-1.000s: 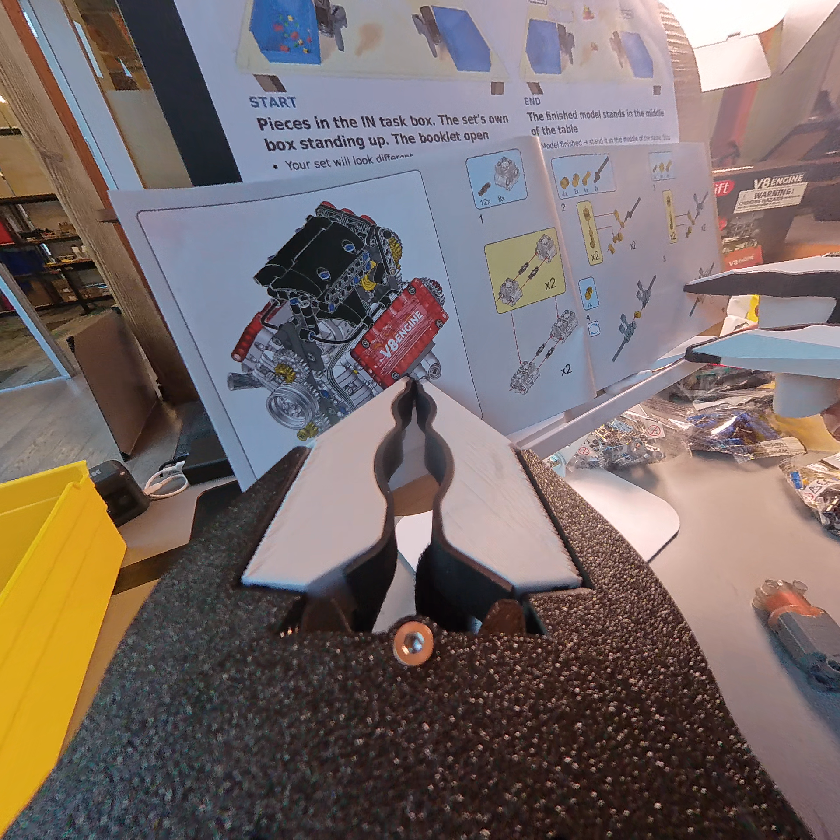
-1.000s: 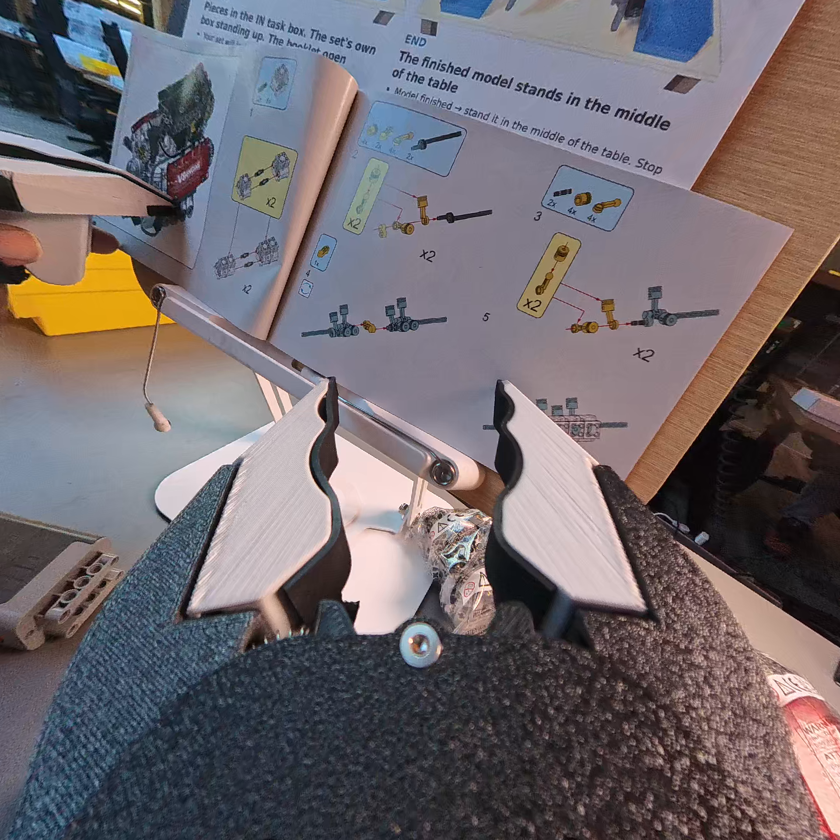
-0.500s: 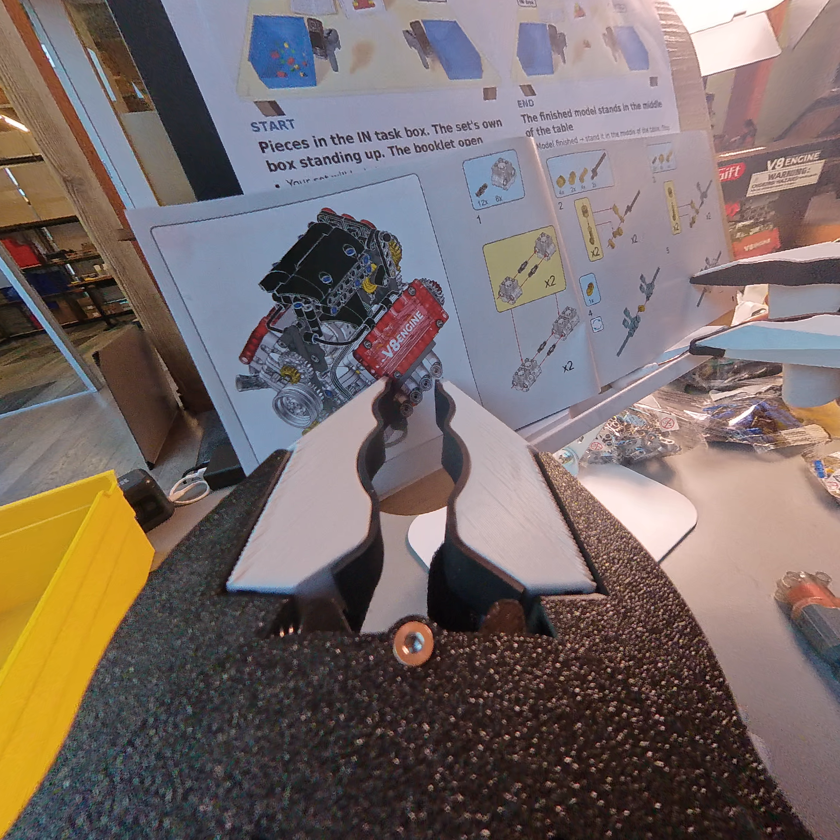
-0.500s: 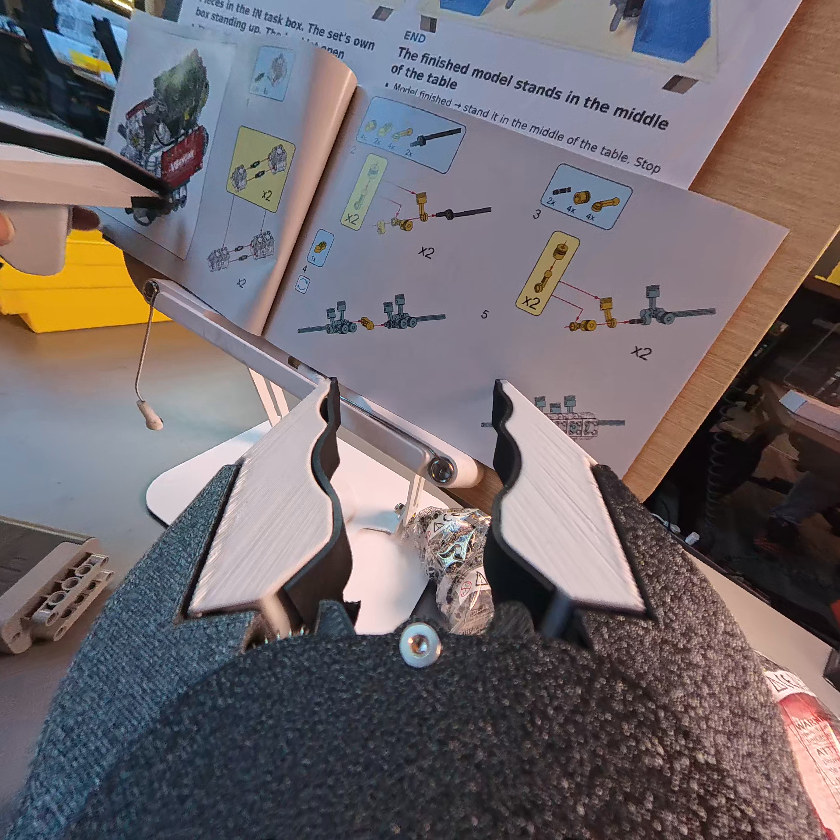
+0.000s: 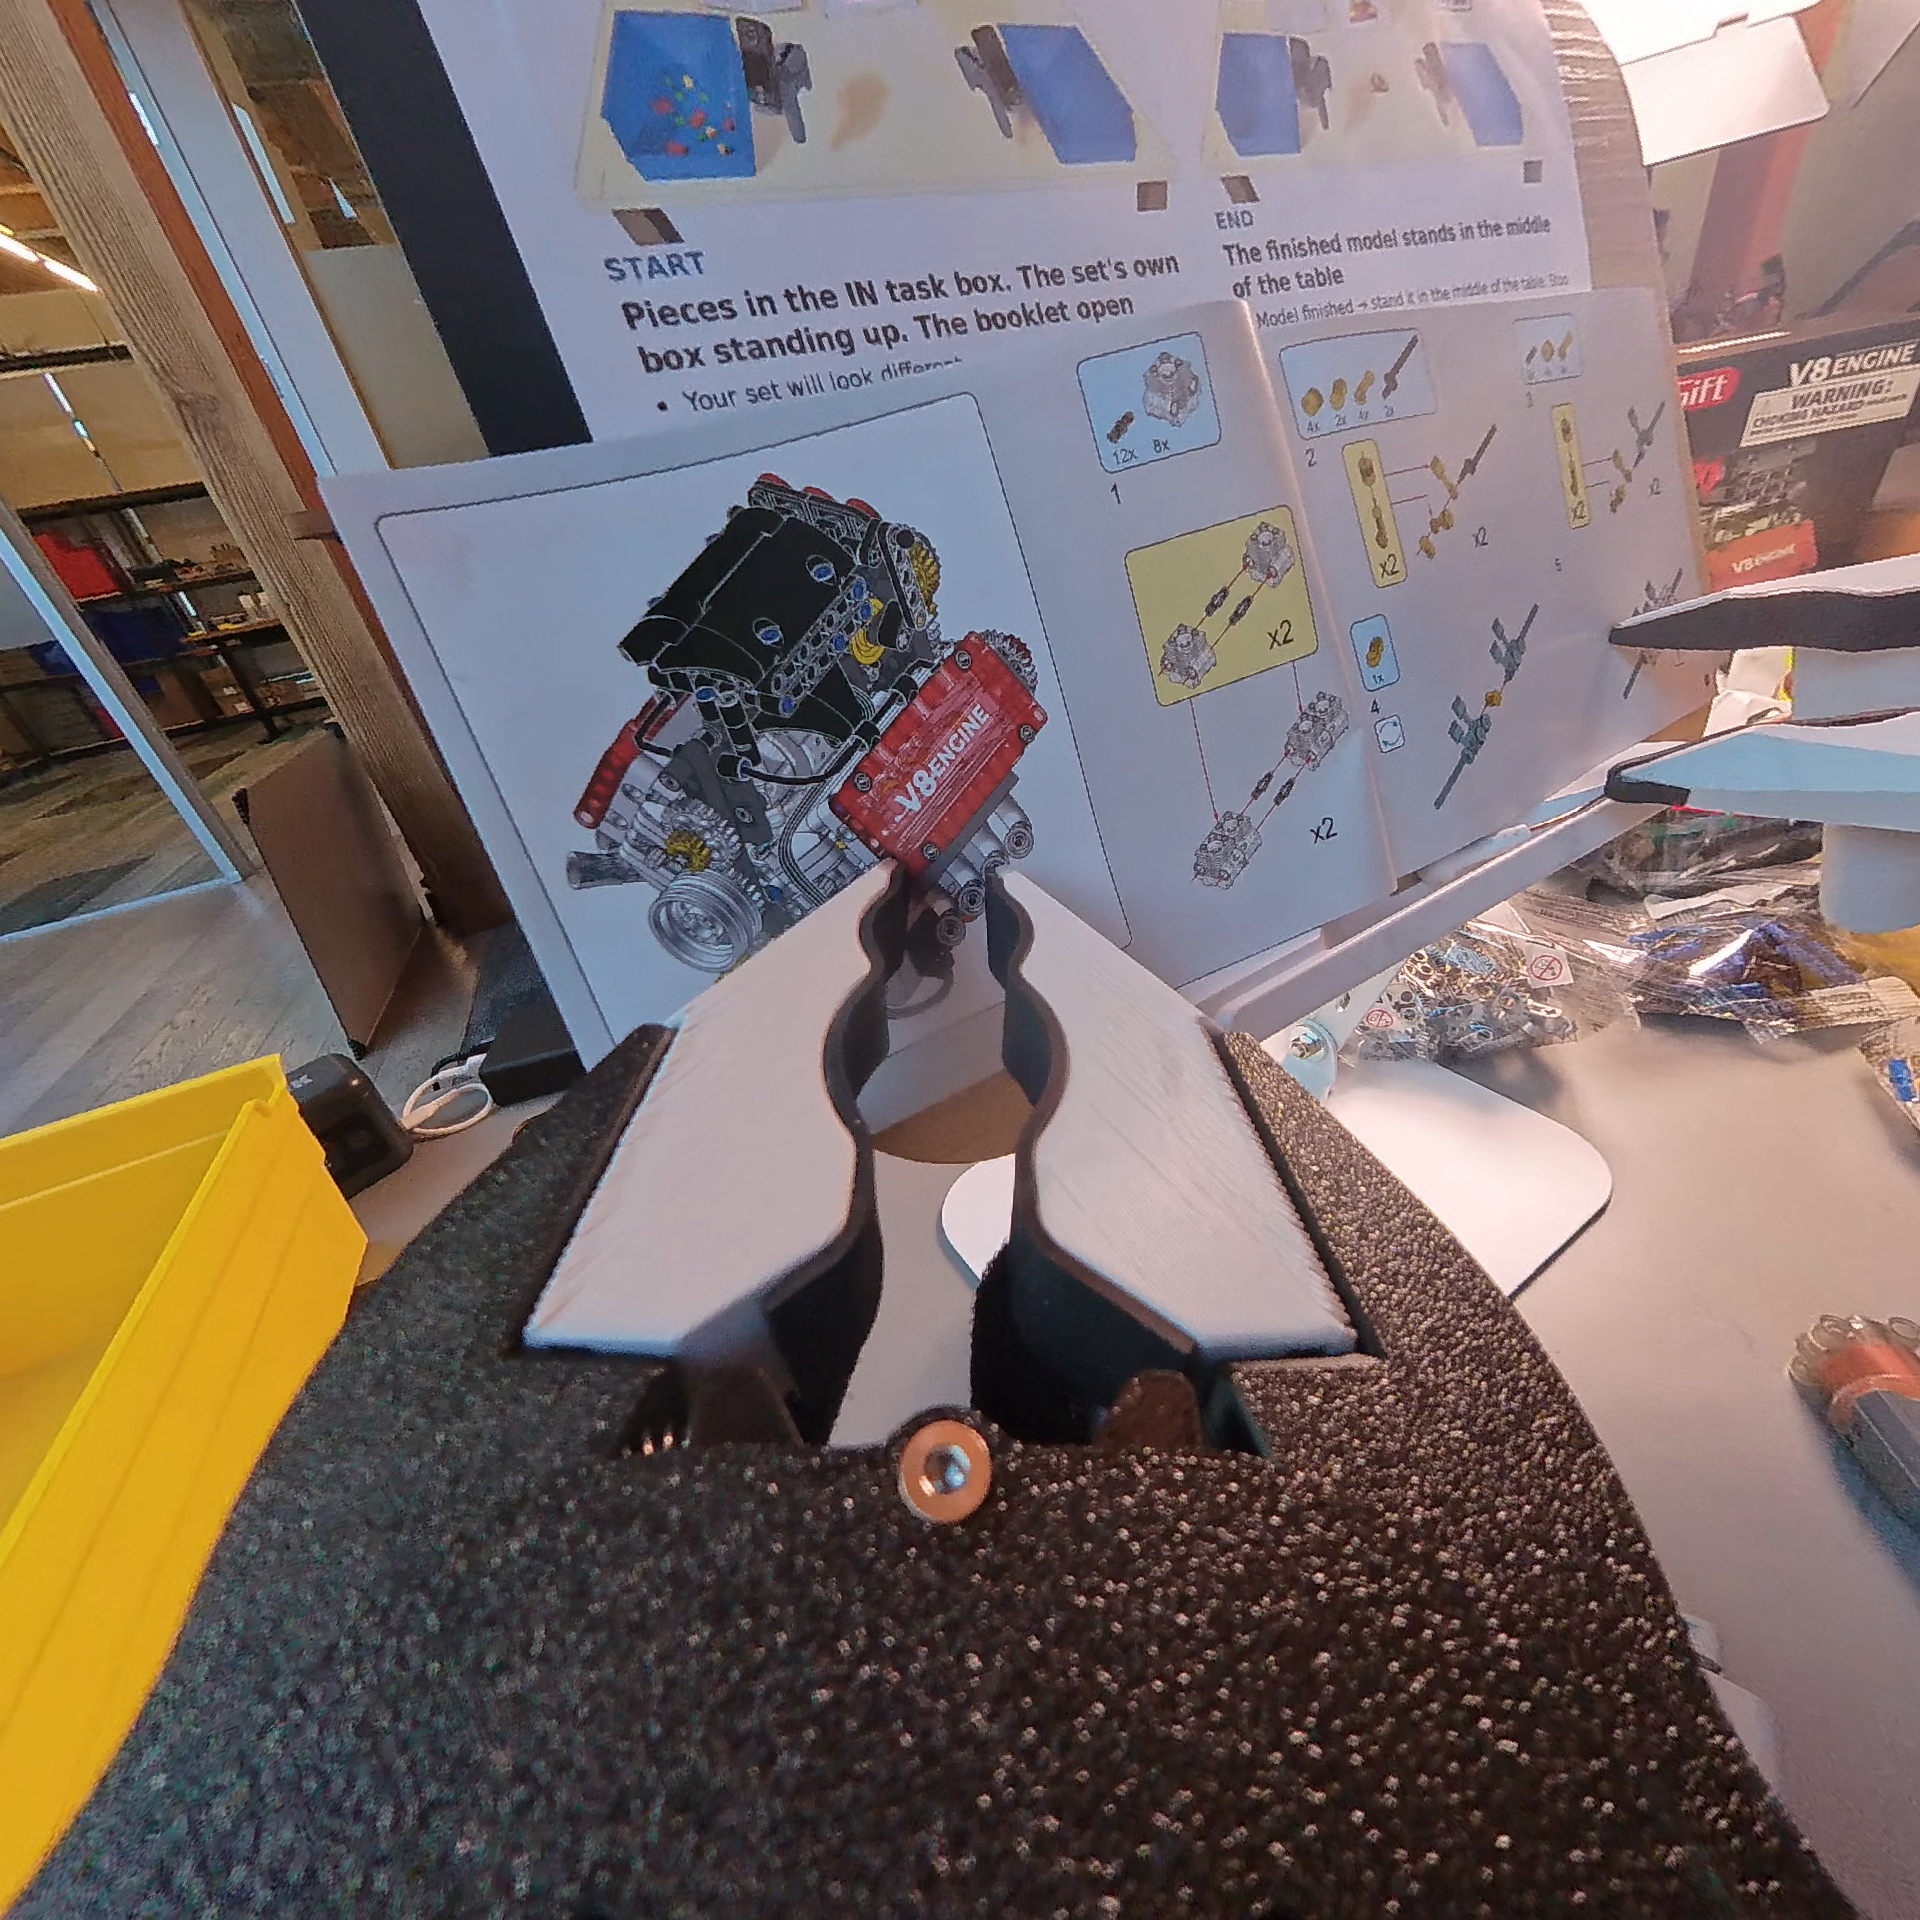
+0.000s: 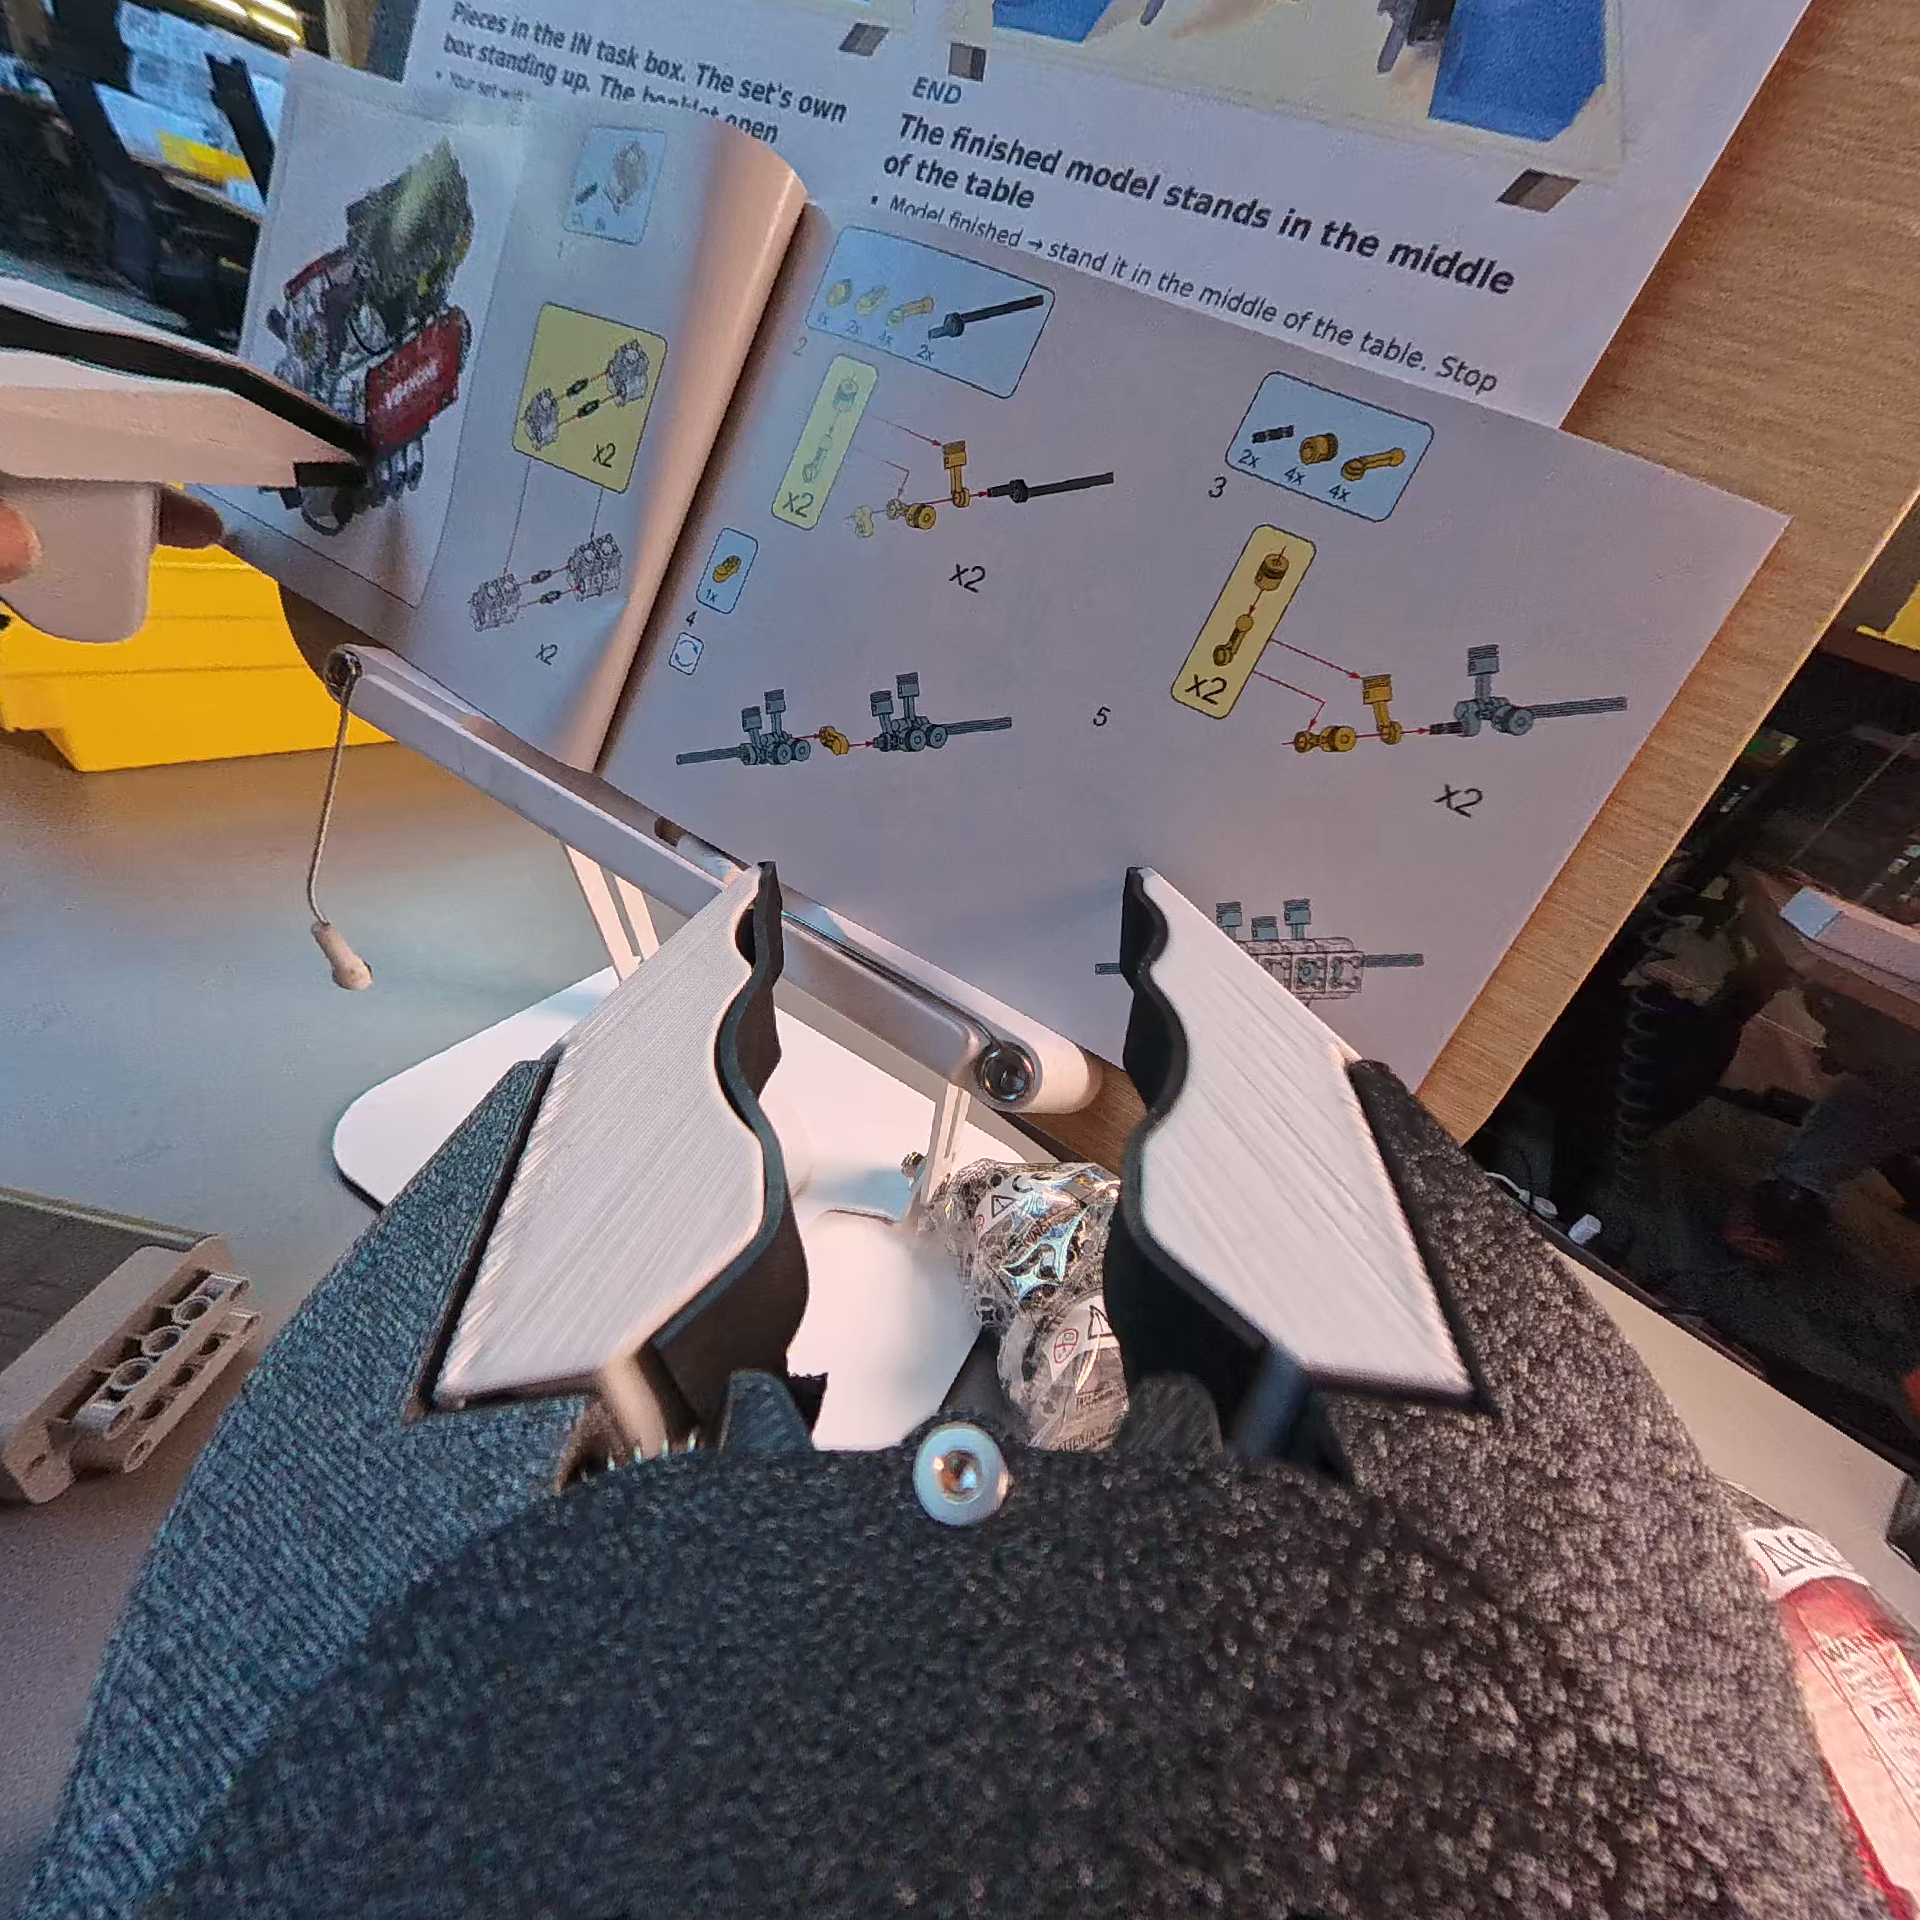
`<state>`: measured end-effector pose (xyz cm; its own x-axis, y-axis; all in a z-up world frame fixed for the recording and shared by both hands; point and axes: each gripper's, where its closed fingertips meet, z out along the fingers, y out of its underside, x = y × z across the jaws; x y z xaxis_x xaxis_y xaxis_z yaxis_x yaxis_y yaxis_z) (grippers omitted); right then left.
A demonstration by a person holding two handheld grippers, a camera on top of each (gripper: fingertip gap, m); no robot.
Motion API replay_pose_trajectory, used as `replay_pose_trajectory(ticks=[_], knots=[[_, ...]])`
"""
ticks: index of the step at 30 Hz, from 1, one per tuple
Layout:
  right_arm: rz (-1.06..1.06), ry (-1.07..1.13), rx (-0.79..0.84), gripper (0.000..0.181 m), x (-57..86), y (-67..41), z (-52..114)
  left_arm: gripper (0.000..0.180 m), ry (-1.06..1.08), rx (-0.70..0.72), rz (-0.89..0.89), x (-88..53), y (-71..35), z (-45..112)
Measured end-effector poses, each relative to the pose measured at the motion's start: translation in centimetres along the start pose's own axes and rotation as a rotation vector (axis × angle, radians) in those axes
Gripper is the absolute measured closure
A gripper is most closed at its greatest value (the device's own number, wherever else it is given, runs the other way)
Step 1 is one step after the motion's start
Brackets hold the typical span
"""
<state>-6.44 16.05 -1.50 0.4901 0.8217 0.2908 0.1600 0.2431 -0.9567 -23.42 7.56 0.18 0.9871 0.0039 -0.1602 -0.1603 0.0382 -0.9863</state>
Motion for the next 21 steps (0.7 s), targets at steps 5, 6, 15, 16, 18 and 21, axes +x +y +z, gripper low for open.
replay_pose_trajectory(ticks=[5, 6, 15, 16, 18, 21], knots=[[-0.047, 0.021, 0.038, 0.116, -0.1, -1.6, -0.5, 0.167, -0.005, 0.0, 0.013, 0.0, 0.1, 0.0], [-0.055, 0.023, 0.046, 0.116, -0.3, -2.1, -0.6, 0.168, -0.005, 0.0, 0.013, 0.0, 0.1, 0.0], [-0.256, 0.182, 0.019, 0.1, -2.9, -6.4, 4.7, 0.169, -0.011, -0.006, 0.027, -0.1, 0.1, -0.1], [-0.256, 0.197, -0.004, 0.099, -2.8, -6.2, 5.3, 0.168, -0.017, -0.016, 0.034, -0.3, 0.1, -0.2], [-0.227, 0.213, -0.014, 0.097, -2.8, -6.1, 5.9, 0.163, -0.038, -0.026, 0.042, -0.9, 0.0, -0.6], [-0.149, 0.227, -0.019, 0.092, -2.2, -5.7, 5.8, 0.163, -0.033, 0.031, 0.047, -1.5, -1.6, -2.4]])
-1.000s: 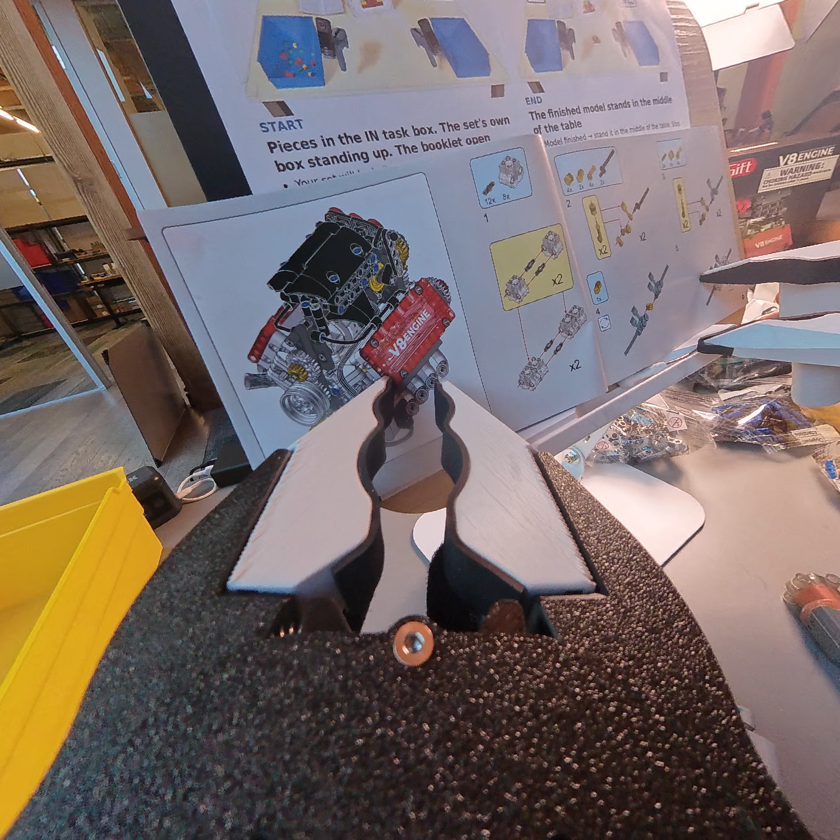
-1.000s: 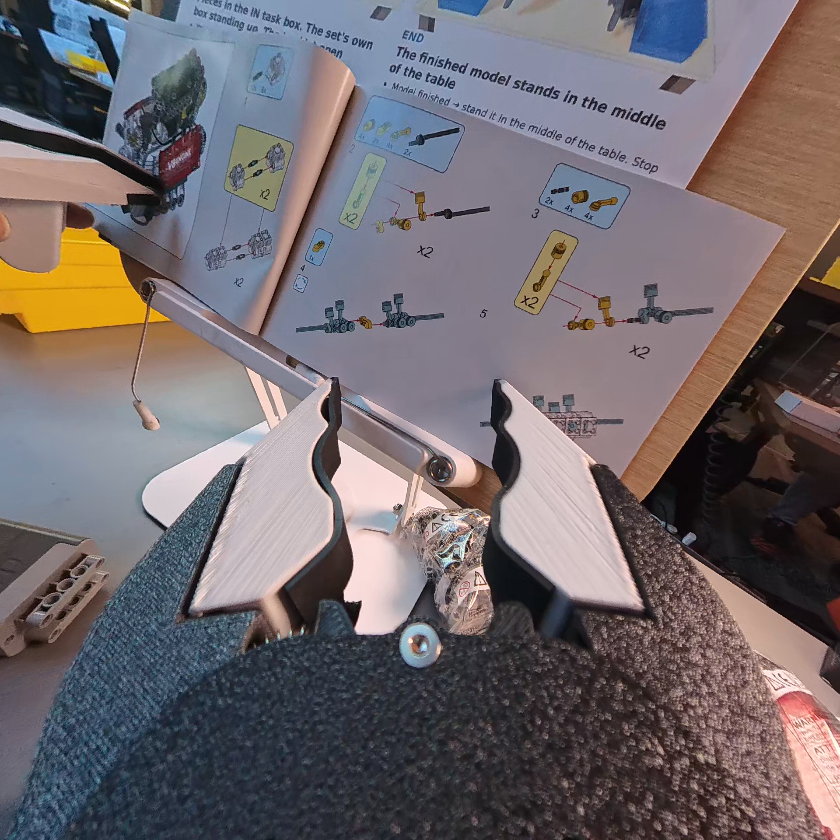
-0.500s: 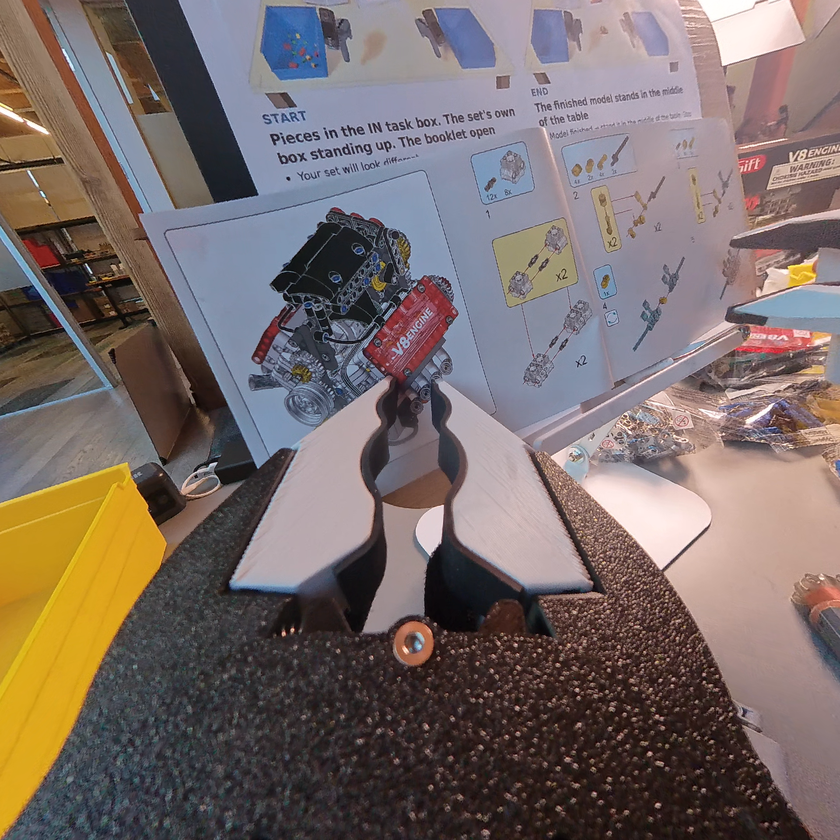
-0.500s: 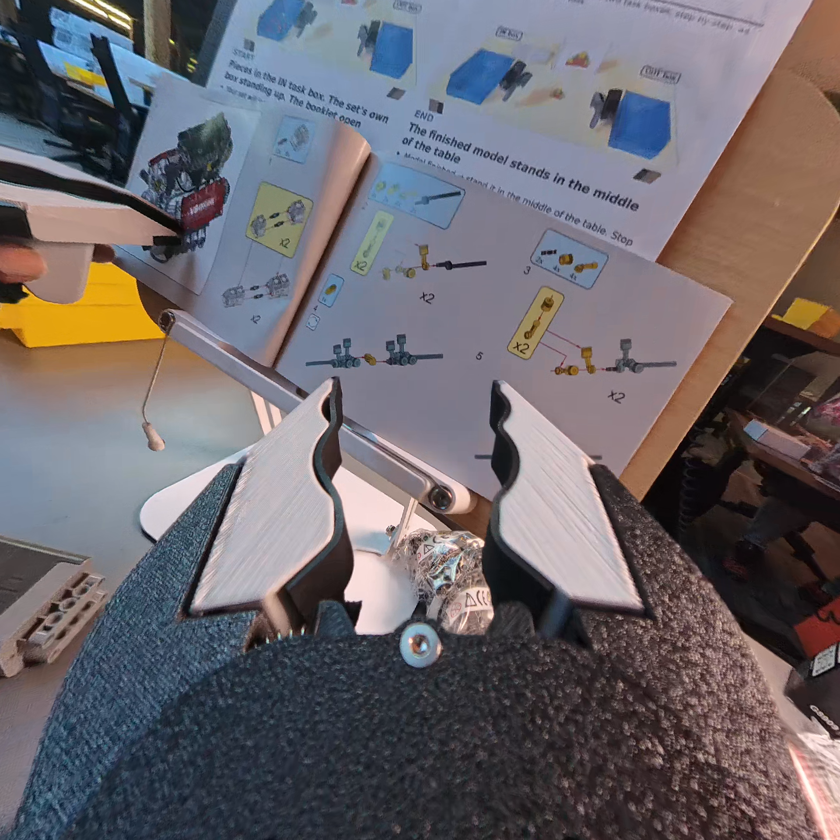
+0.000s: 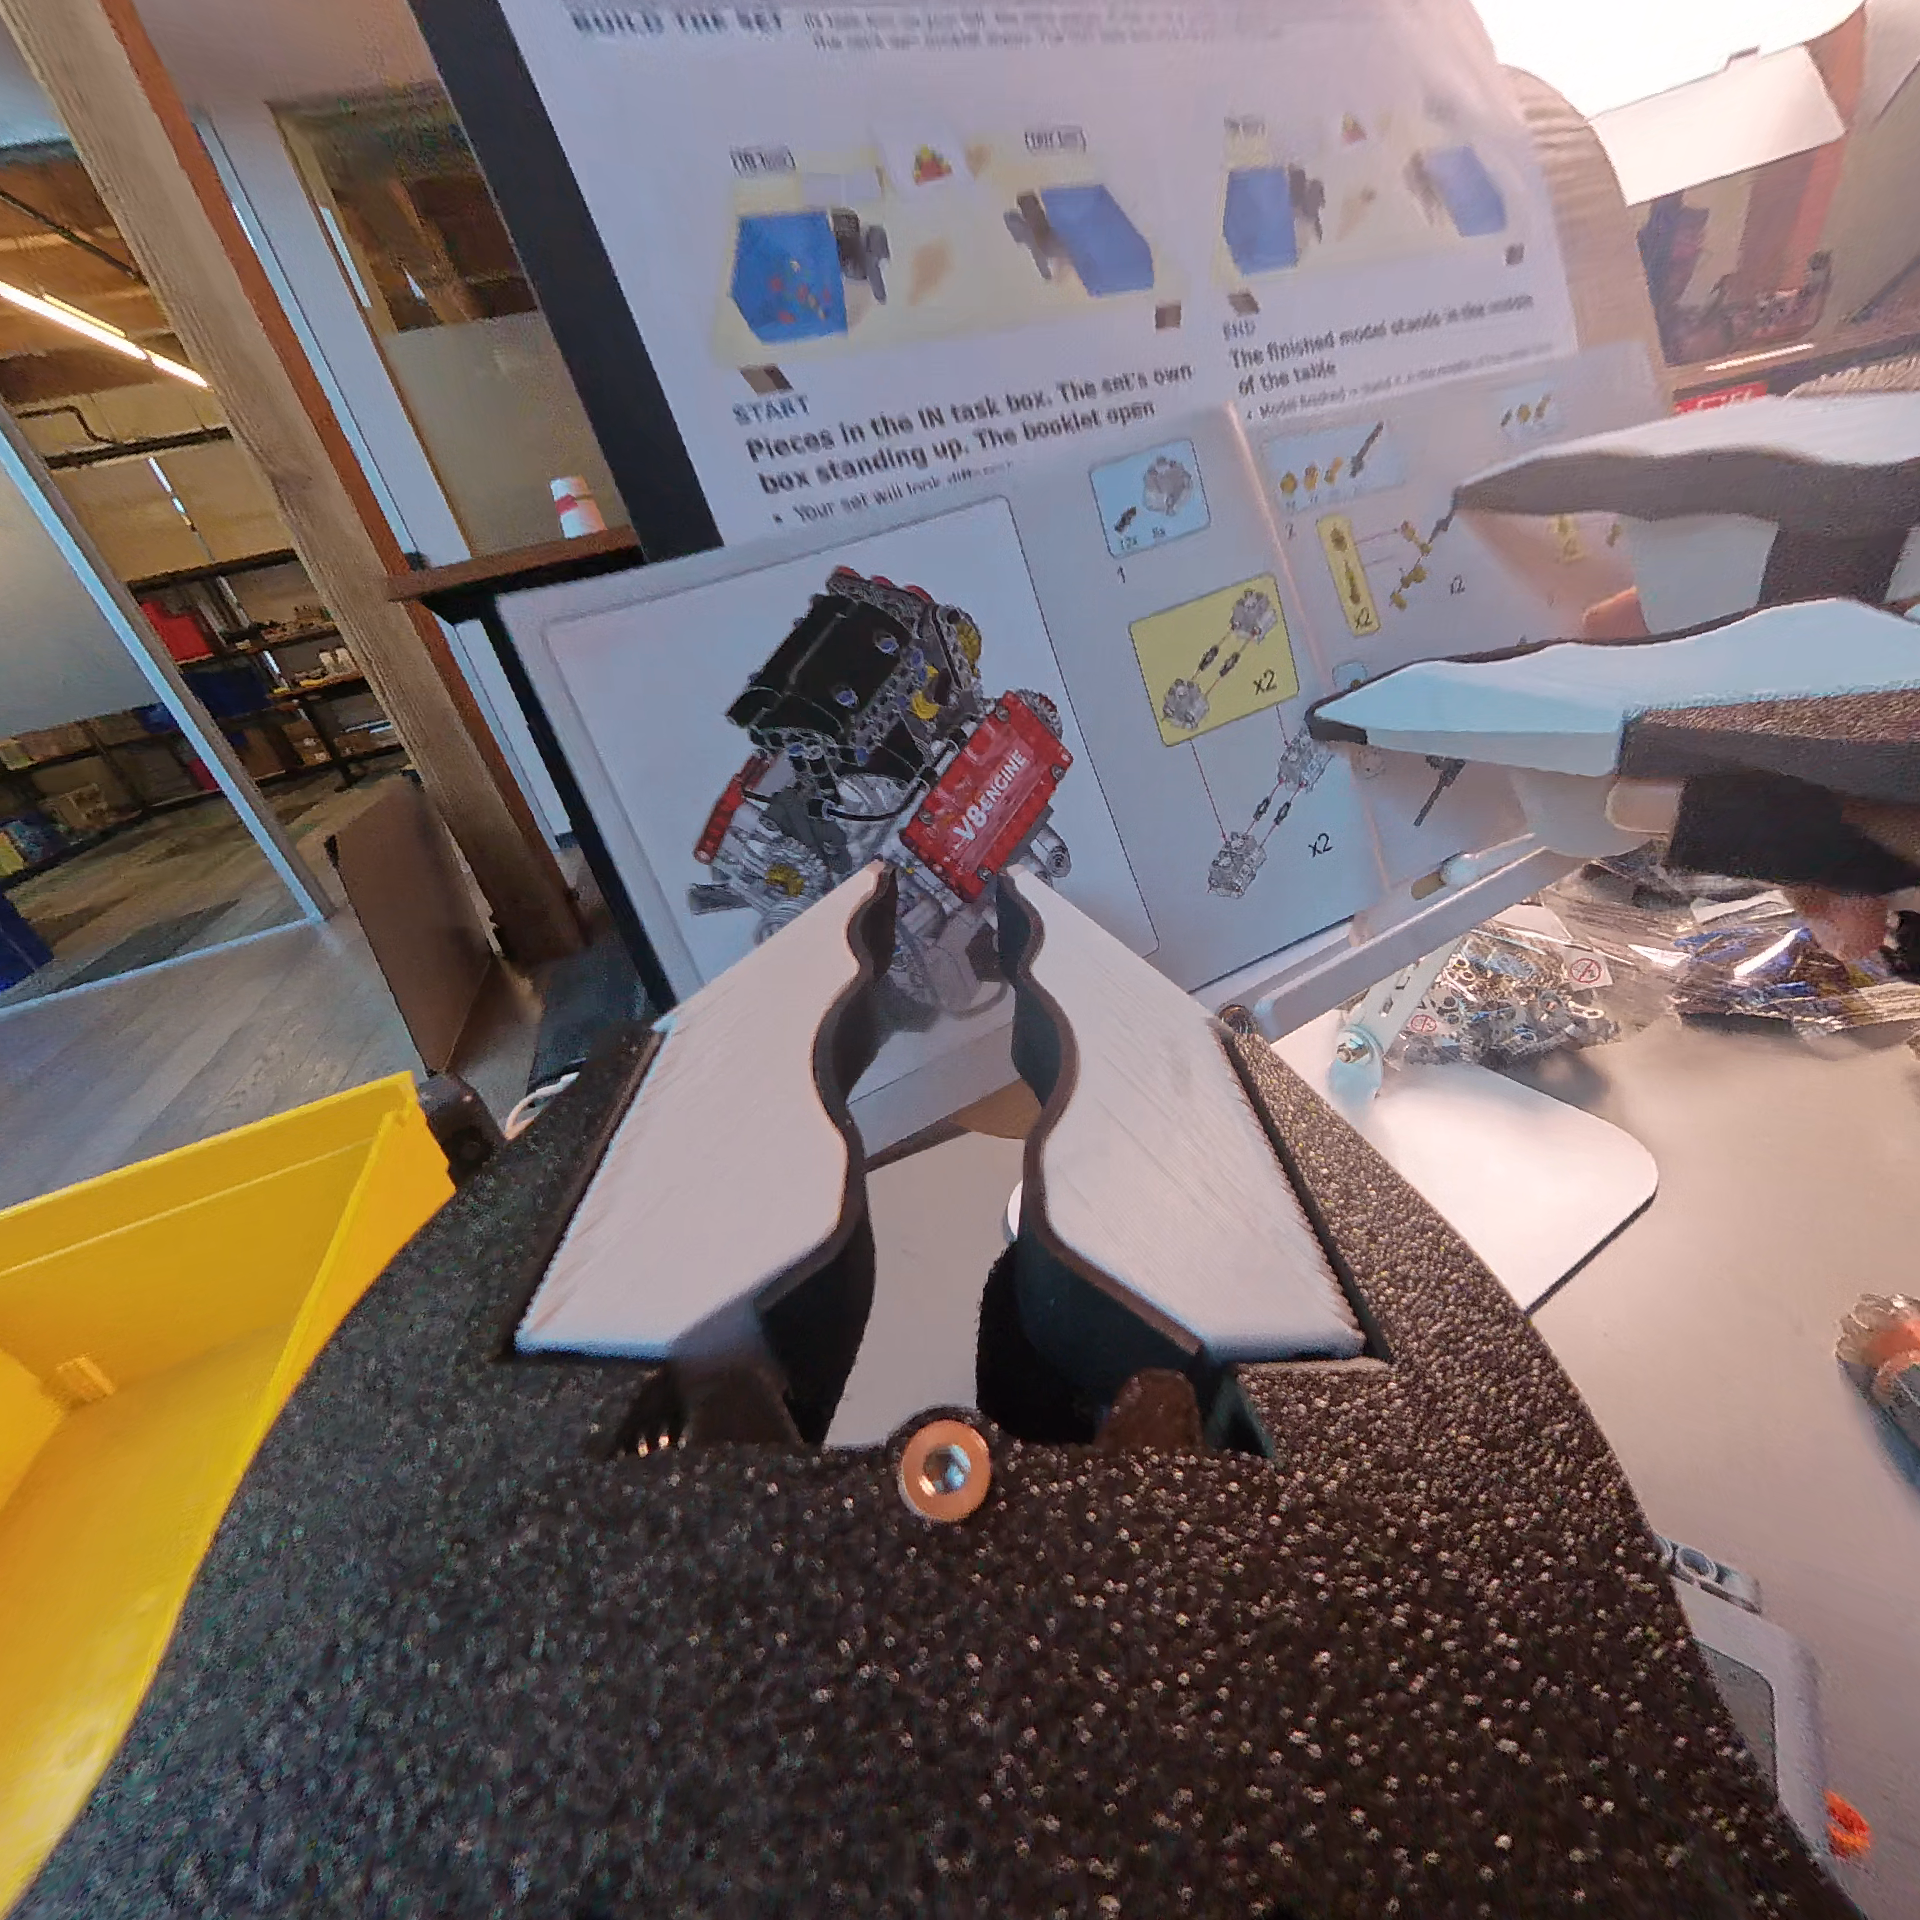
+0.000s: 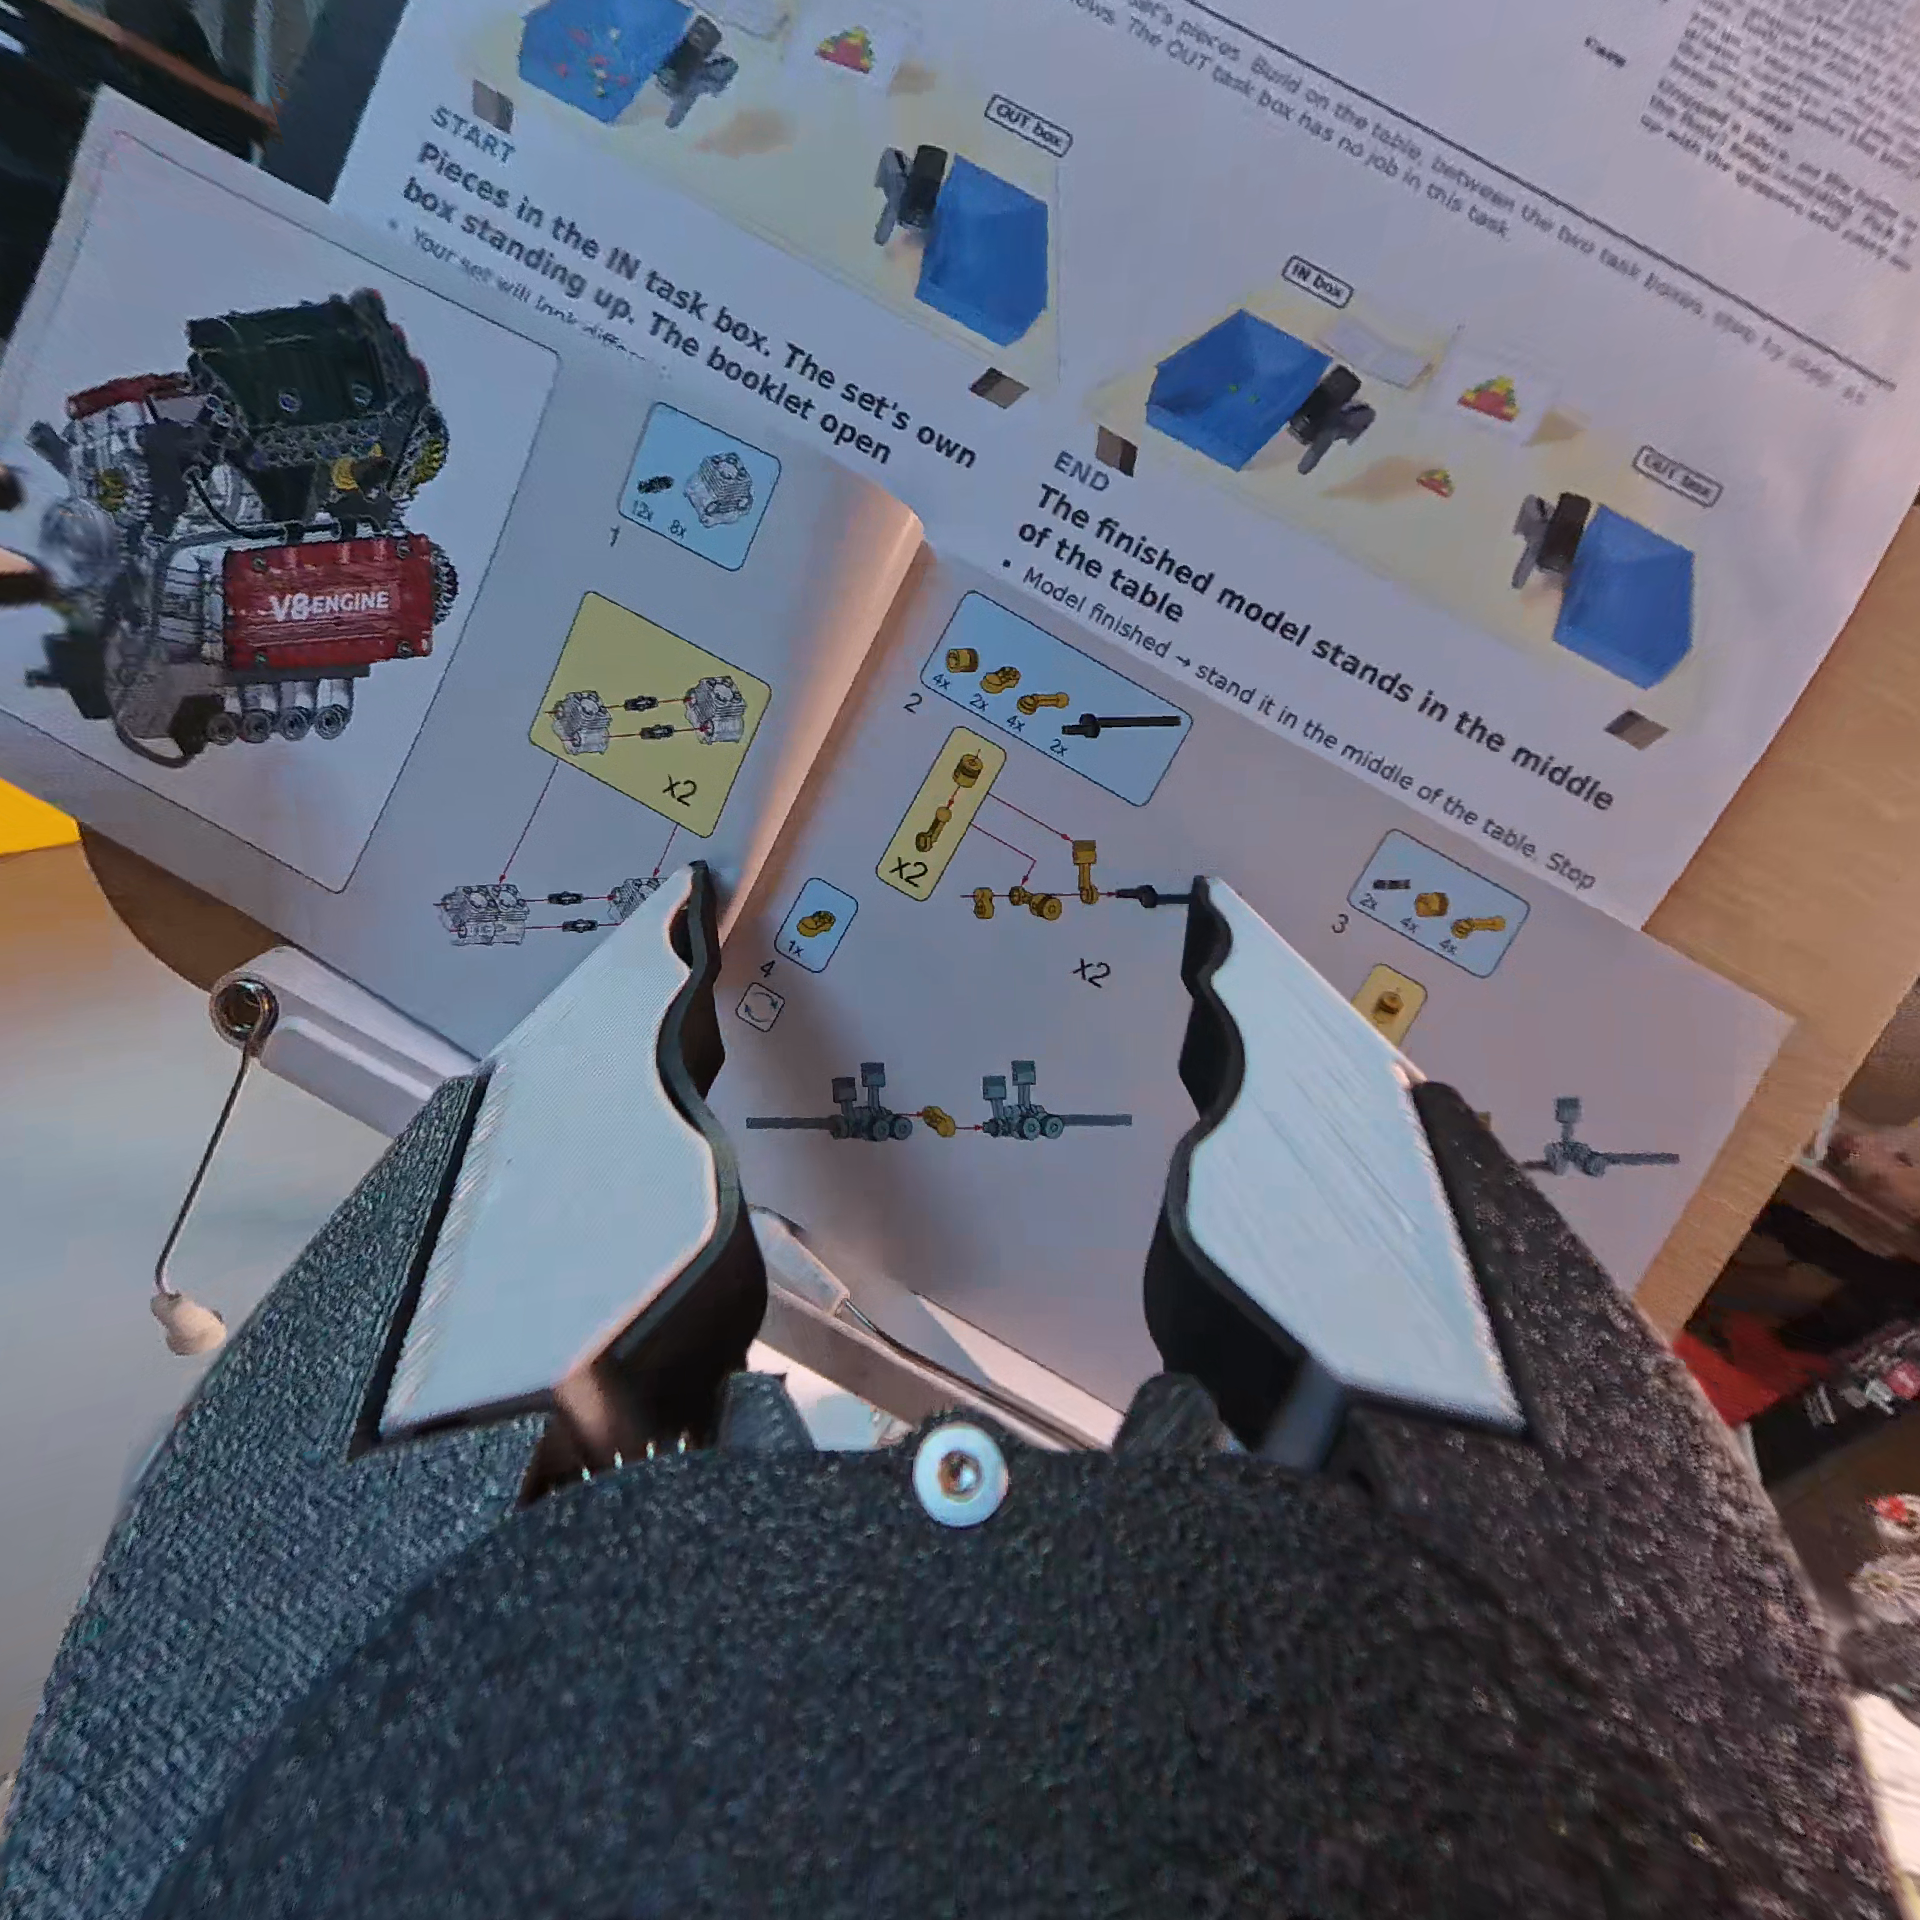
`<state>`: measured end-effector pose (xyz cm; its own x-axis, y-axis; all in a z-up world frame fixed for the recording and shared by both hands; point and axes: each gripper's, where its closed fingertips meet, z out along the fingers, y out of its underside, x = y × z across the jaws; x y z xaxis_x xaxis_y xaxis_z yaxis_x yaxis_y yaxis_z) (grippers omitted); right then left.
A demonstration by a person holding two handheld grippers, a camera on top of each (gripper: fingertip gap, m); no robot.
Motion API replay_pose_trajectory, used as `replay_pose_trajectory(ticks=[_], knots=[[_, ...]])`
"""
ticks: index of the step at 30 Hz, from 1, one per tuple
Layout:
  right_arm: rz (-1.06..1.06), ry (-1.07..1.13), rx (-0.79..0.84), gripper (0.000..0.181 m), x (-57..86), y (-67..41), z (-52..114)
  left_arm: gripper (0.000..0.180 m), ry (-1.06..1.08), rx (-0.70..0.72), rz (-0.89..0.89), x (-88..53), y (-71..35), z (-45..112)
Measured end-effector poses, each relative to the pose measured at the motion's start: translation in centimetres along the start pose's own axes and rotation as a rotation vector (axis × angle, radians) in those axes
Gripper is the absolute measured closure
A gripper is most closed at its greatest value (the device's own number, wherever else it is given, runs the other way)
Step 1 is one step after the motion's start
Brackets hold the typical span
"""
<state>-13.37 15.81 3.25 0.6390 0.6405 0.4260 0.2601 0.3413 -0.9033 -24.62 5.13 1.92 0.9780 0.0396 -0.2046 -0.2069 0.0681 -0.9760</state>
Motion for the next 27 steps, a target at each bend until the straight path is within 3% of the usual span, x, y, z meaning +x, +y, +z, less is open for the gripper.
replay_pose_trajectory(ticks=[3, 6, 8, 11, 13, 14, 15, 16, 22, 27], knots=[[0.009, -0.008, 0.015, 0.092, 0.1, 0.1, 0.0, 0.164, 0.136, -0.047, -0.036, 1.4, -0.9, -1.9], [0.003, -0.024, 0.007, 0.092, 0.1, 0.1, 0.0, 0.155, 0.429, -0.314, -0.164, 6.0, 3.1, -3.9], [0.005, -0.026, -0.001, 0.092, 0.1, 0.0, 0.0, 0.147, 0.415, -0.39, -0.183, 7.1, 6.6, -3.5], [0.025, -0.015, -0.003, 0.092, 0.0, 0.1, 0.0, 0.146, 0.268, -0.329, -0.198, 7.7, 9.7, -0.4], [0.034, -0.009, -0.019, 0.092, -0.1, 0.1, -0.1, 0.143, 0.22, -0.342, -0.081, 8.6, 11.3, 1.5], [0.037, -0.009, -0.03, 0.092, -0.1, 0.1, -0.1, 0.152, 0.194, -0.352, 0.01, 8.7, 11.8, 2.2], [0.036, -0.009, -0.04, 0.092, 0.0, 0.1, -0.1, 0.174, 0.166, -0.363, 0.097, 8.5, 12.0, 2.5], [0.033, -0.005, -0.047, 0.092, 0.1, 0.1, -0.1, 0.18, 0.144, -0.373, 0.163, 8.0, 12.0, 2.4], [0.03, 0.007, -0.032, 0.092, 0.0, 0.1, -0.1, 0.175, -0.012, -0.303, 0.26, 3.3, 7.7, -0.9], [0.03, 0.024, -0.014, 0.093, 0.2, 0.3, -0.2, 0.174, -0.096, -0.316, 0.632, 2.3, 5.8, -0.9]])
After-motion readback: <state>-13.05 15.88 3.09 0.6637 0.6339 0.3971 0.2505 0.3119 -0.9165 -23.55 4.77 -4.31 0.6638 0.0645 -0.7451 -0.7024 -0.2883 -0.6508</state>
